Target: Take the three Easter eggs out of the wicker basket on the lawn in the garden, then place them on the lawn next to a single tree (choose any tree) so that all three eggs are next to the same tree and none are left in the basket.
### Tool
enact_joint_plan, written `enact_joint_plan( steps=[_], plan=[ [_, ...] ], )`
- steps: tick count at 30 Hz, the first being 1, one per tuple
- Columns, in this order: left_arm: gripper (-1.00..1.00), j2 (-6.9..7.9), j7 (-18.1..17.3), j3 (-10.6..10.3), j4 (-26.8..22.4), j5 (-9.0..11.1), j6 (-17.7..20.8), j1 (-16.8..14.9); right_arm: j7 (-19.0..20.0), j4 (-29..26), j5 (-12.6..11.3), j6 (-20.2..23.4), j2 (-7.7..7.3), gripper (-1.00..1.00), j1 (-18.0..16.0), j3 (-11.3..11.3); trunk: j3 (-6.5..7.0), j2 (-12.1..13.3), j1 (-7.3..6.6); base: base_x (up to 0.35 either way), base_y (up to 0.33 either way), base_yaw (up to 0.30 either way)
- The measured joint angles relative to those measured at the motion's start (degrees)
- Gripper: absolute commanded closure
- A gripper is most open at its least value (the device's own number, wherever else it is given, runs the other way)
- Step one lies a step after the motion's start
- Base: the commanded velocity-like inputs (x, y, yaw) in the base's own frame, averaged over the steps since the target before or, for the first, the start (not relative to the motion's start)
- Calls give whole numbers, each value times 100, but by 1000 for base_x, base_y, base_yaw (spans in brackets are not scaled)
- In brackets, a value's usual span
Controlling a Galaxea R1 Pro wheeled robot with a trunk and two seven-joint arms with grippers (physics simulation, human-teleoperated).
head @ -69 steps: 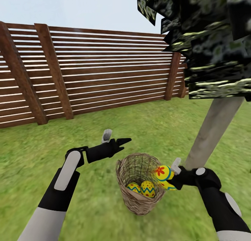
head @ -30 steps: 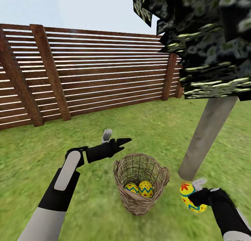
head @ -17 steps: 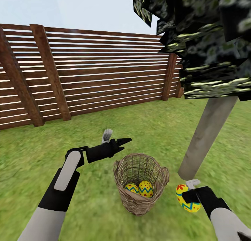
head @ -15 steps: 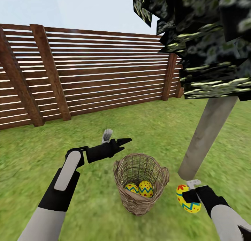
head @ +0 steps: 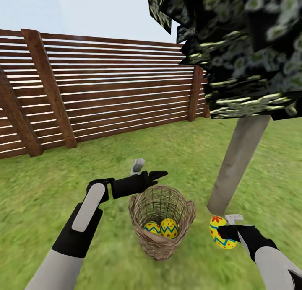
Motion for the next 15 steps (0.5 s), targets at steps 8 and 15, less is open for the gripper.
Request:
enact_joint_plan(
  steps=[8,15],
  plan=[
    [-100,-17,0,-395,14,-7,-258,-1,-48,17,-2,28,-2,100,1,0,20,0,1,20,-33,-84],
    [-100,-23,0,-582,17,-16,-367,-1,-170,9,0,30,-6,100,1,0,-51,-159,89,0,0,0]
  ],
)
